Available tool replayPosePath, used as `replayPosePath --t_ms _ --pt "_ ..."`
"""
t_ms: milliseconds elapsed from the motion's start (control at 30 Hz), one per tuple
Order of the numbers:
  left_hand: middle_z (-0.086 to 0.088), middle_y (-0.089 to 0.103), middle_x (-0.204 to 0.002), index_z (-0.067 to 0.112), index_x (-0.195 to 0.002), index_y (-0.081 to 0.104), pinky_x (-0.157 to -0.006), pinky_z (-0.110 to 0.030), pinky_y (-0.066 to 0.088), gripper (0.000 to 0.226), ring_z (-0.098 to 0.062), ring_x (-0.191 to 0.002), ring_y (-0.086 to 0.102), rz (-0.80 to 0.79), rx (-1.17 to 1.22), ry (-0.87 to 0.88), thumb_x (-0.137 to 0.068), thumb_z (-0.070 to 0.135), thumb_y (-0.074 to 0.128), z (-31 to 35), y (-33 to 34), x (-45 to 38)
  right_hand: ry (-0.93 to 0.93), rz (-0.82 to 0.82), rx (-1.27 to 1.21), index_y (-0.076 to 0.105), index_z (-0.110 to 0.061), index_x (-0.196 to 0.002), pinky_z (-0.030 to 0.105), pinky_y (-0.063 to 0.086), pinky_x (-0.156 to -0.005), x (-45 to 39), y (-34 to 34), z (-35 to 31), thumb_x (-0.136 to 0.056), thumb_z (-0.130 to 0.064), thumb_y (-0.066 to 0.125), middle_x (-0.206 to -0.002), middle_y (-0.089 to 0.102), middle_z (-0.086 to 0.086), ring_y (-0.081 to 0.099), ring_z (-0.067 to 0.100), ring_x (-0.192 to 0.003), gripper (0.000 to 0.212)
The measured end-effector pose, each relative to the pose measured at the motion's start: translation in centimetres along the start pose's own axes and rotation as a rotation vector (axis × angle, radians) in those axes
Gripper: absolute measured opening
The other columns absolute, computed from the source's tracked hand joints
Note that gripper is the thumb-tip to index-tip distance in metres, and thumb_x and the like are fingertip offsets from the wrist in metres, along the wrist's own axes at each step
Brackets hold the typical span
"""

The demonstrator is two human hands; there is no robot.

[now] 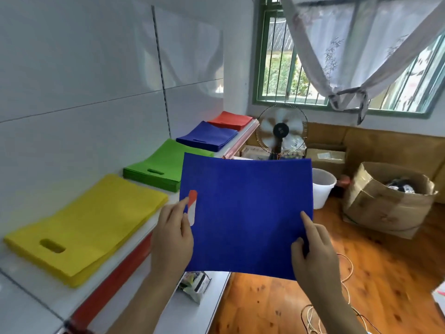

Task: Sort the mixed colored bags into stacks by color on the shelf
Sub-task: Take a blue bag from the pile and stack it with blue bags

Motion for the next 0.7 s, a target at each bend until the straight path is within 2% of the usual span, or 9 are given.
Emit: replayPosePath --t_ms 67,200,367,467,533,600,700 --pt "0.007 0.055 -0.114 0.013 -0.139 0.062 -0.07 -0.007 0.043 0.036 0.003 -0.09 0.056 -0.005 0.026 0.004 -0.106 0.007 0.051 -0.5 3.1 -2.8 0.02 0.018 0.014 0.04 -0.022 -0.159 0.018 0.049 -0.073 -2.9 1.0 1.4 -0.103 -0.011 0.055 -0.124 0.052 -0.014 0.053 -0.006 -0.107 0.059" --pt "0.011 0.052 -0.116 0.016 -0.14 0.061 -0.066 -0.008 0.041 0.035 0.007 -0.098 0.054 -0.021 0.084 0.021 -0.107 0.011 0.051 -1.3 8.7 -8.8 0.06 0.034 0.057 0.041 -0.017 -0.159 0.015 0.043 -0.068 -9.4 2.5 3.0 -0.102 -0.008 0.057 -0.123 0.053 -0.008 0.056 0.002 -0.095 0.06" --pt "0.008 0.053 -0.115 0.021 -0.145 0.059 -0.068 -0.01 0.04 0.041 -0.003 -0.088 0.052 -0.052 0.109 0.063 -0.106 0.008 0.052 -1.8 15.4 -15.9 0.096 0.047 0.083 0.039 -0.016 -0.161 0.026 0.056 -0.069 -16.2 4.6 5.1 -0.103 -0.009 0.056 -0.123 0.051 -0.008 0.057 0.008 -0.095 0.06" --pt "0.008 0.053 -0.115 0.023 -0.145 0.058 -0.07 -0.01 0.041 0.043 0.007 -0.095 0.055 -0.073 0.139 0.098 -0.106 0.007 0.052 -1.7 19.2 -19.0 0.132 0.059 0.104 0.04 -0.014 -0.161 0.031 0.058 -0.072 -19.3 5.6 7.3 -0.103 -0.008 0.057 -0.124 0.054 -0.004 0.057 0.01 -0.096 0.061" --pt "0.007 0.054 -0.117 0.022 -0.145 0.058 -0.071 -0.013 0.045 0.042 0.004 -0.095 0.057 -0.092 0.139 0.11 -0.106 0.008 0.052 -1.9 22.0 -21.1 0.14 0.068 0.117 0.039 -0.014 -0.161 0.034 0.06 -0.073 -21.9 6.4 9.0 -0.103 -0.008 0.057 -0.125 0.055 -0.003 0.057 0.011 -0.097 0.06" --pt "0.008 0.053 -0.117 0.021 -0.145 0.058 -0.072 -0.016 0.047 0.041 -0.003 -0.092 0.06 -0.102 0.15 0.087 -0.106 0.009 0.051 -2.1 25.0 -23.2 0.146 0.062 0.133 0.039 -0.015 -0.161 0.033 0.06 -0.073 -24.6 7.6 10.8 -0.103 -0.009 0.057 -0.126 0.054 -0.004 0.058 0.011 -0.098 0.061" --pt "0.012 0.052 -0.116 0.023 -0.144 0.058 -0.071 -0.01 0.041 0.042 0.003 -0.095 0.057 -0.092 0.144 0.062 -0.106 0.008 0.051 -2.4 29.3 -26.0 0.141 0.057 0.136 0.038 -0.018 -0.162 0.023 0.054 -0.071 -29.1 10.0 13.9 -0.103 -0.01 0.057 -0.128 0.055 -0.005 0.058 0.01 -0.097 0.062"
Point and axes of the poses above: each hand's wrist, its own x-axis away from the middle knuckle, its own y-axis out of the palm, z = x × y, the point moved 3 cm from there along -x, towards the middle knuckle
